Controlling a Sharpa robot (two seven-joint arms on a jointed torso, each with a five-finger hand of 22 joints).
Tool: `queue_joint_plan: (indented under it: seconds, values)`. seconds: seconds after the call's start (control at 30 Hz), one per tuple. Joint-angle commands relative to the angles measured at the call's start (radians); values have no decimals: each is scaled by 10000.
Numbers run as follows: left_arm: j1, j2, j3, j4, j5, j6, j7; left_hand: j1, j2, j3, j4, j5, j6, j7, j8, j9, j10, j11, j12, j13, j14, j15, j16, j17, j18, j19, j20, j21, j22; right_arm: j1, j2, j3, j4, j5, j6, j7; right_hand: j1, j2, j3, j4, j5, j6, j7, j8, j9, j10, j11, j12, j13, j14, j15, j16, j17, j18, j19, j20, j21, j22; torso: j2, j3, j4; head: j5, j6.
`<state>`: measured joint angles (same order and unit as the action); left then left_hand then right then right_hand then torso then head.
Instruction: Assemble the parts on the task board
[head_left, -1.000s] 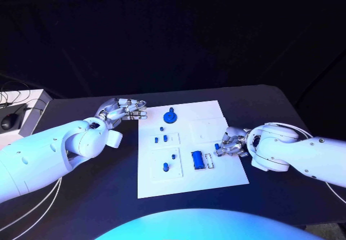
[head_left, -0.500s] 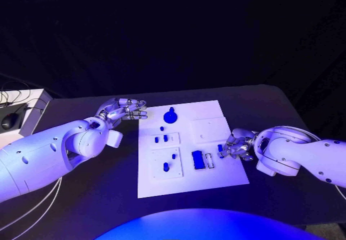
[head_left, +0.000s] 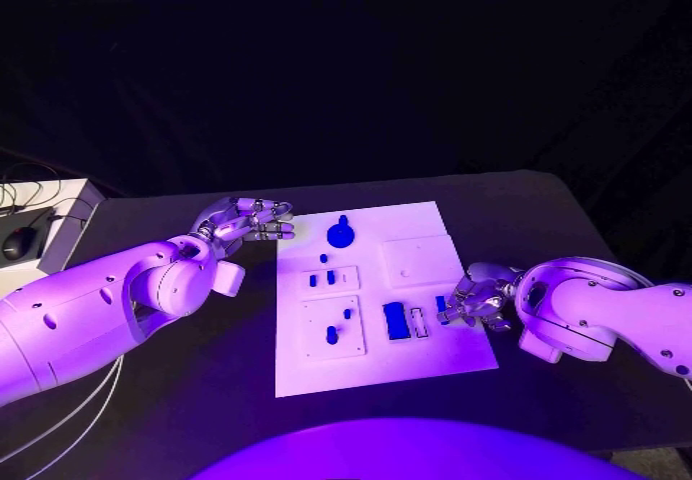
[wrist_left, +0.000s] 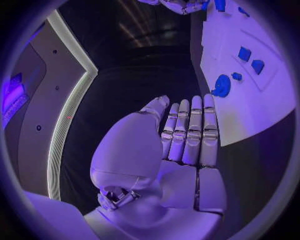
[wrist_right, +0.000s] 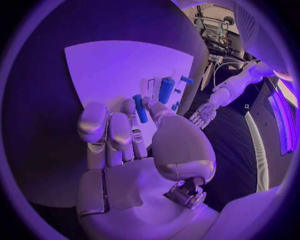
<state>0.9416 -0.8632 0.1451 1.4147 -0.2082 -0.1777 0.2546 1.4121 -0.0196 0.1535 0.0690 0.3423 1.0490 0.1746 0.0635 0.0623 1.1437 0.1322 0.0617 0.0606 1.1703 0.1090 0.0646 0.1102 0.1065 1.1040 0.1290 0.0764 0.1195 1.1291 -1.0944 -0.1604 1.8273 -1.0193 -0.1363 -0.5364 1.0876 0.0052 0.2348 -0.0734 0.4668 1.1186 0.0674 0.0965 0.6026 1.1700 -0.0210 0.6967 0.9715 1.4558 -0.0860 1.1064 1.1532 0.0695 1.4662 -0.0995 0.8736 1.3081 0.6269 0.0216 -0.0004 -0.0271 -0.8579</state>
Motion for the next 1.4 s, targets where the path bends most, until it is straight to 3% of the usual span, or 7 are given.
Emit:
queue_joint_plan:
  seconds: [0.03,0.43,0.7,1.4]
  values:
    - [-7,18,3,16,35,194,39,31,45,69,-8,54,-57,2,3,13,-85,-2,-12,-10,-90,-5,-14,-6,-85,-10,-10,46,9,4,27,-2,111,451,236,-51,-16,78,1711,-1780,50,29,-12,14,17,64,-30,-47,-5,20,17,32,7,40,68,26,27,1159,-11,-1,-8,-11,-24]
    - [-7,29,3,21,29,295,-1,6,37,109,-26,62,-62,4,2,13,-93,3,-13,-11,-96,-2,-15,-12,-91,-20,-13,49,25,-10,308,-25,220,838,564,-46,-45,75,1654,-1723,36,24,-20,-4,1,49,-28,-36,10,18,19,19,8,39,54,30,14,1154,9,-2,-2,-10,-37]
    - [-7,12,3,28,28,307,-13,6,37,109,-26,62,-62,4,2,13,-93,3,-13,-11,-96,-2,-15,-12,-91,-20,-13,49,25,-48,542,-46,21,888,706,-54,-40,82,1645,-1707,32,23,-20,-14,-10,42,-28,-30,16,20,19,19,13,39,51,29,5,1152,4,2,17,2,-69]
    - [-7,11,3,37,23,377,-78,6,37,109,-26,62,-62,4,2,13,-93,3,-13,-11,-96,-2,-15,-12,-91,-20,-13,49,25,-153,961,-53,-650,623,895,-81,-111,59,1563,-1621,3,21,-26,-44,-55,9,-21,-11,35,16,25,-7,15,40,44,33,-26,1145,0,7,-4,31,-88]
